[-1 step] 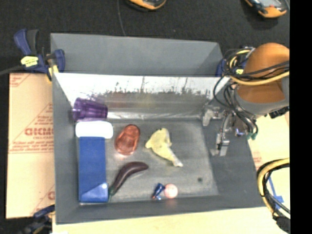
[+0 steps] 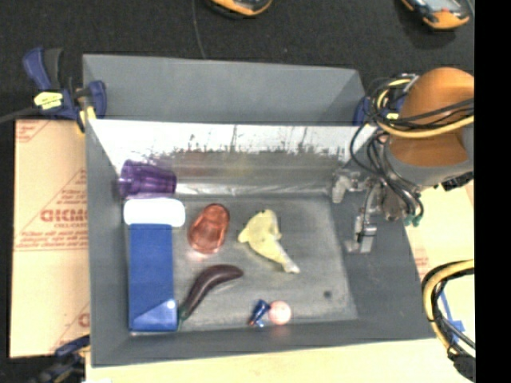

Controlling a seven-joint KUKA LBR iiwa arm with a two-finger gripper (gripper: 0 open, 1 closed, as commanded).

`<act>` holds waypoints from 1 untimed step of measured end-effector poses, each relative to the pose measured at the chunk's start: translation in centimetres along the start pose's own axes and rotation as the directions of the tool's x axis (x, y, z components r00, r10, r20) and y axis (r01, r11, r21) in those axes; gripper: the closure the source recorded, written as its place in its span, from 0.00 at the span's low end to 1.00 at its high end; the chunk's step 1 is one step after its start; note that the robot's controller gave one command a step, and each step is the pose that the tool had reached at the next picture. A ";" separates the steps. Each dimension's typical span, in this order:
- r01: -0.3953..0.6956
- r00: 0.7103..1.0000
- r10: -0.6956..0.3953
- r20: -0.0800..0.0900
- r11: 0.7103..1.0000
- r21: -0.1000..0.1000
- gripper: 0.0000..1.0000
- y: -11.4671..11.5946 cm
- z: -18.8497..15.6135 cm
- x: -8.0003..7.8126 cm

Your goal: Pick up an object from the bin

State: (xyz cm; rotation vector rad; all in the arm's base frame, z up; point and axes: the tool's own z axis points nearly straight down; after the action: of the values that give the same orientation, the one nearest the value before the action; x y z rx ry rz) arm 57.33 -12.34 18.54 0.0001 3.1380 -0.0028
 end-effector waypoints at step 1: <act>-0.006 1.000 0.006 0.005 1.000 0.000 0.00 5.1 8.9 0.7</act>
Offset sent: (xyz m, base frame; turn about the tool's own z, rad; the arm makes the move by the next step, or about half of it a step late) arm -0.0074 0.0985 -0.0574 -0.0958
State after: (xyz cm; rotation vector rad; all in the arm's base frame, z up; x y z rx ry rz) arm 56.66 -7.27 9.64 0.0094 3.1334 -0.0024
